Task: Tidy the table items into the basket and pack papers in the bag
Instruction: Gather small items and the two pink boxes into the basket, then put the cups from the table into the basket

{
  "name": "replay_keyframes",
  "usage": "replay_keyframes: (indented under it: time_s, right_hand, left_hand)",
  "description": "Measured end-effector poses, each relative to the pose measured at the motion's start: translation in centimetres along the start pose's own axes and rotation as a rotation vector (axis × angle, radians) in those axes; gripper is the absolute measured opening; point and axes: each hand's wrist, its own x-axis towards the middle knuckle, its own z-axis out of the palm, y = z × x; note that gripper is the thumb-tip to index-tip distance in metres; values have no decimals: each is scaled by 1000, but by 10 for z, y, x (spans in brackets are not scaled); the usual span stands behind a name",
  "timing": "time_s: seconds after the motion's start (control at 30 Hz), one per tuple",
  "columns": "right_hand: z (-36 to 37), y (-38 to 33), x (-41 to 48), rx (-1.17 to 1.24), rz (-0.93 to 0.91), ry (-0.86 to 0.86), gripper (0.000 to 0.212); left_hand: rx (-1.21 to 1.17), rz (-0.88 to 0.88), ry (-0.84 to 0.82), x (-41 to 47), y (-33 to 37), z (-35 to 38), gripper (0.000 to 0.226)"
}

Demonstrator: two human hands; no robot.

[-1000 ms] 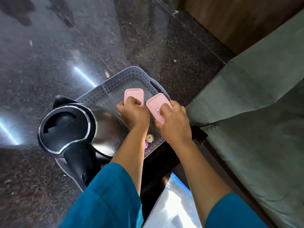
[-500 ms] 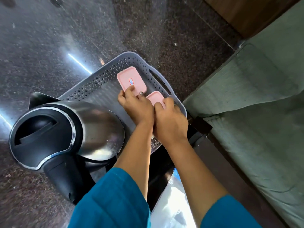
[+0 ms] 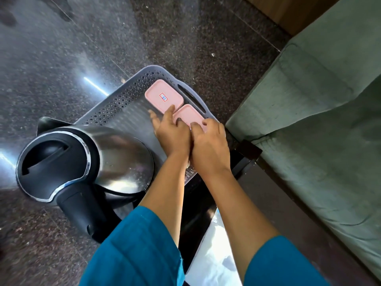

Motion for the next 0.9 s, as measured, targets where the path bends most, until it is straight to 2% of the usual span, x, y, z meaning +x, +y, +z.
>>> replay_keyframes:
  time_s: [0.13,0.3,0.43,0.53,0.67,0.77,0.9]
  right_hand:
    - [-14,10,-26,159,-4,122,26]
    - [-26,46,-80,243,162,164,40]
    - [-36,91,-144,25,175,121,46]
    - [-51,129,-209,21,280,146,47]
    - [-71,188,-306,126,518,174,54]
    - [-86,227,-384,69,580,167,52]
    - [-105,265,-491,173,789,364,48]
  left_hand:
    - [73,190,21,-28,4,-2,46]
    - [84,444,-122,-99,8,11,31]
    - [146,567,-392,-176,-6,30,30]
    - [213,588,-607,-247,-30,47,29]
    - [320,666,-863,-347,-61,64,35]
    - [386,731,-1037,-428,-81,74,36]
    - [412,842,-1258,-537,-106,87,38]
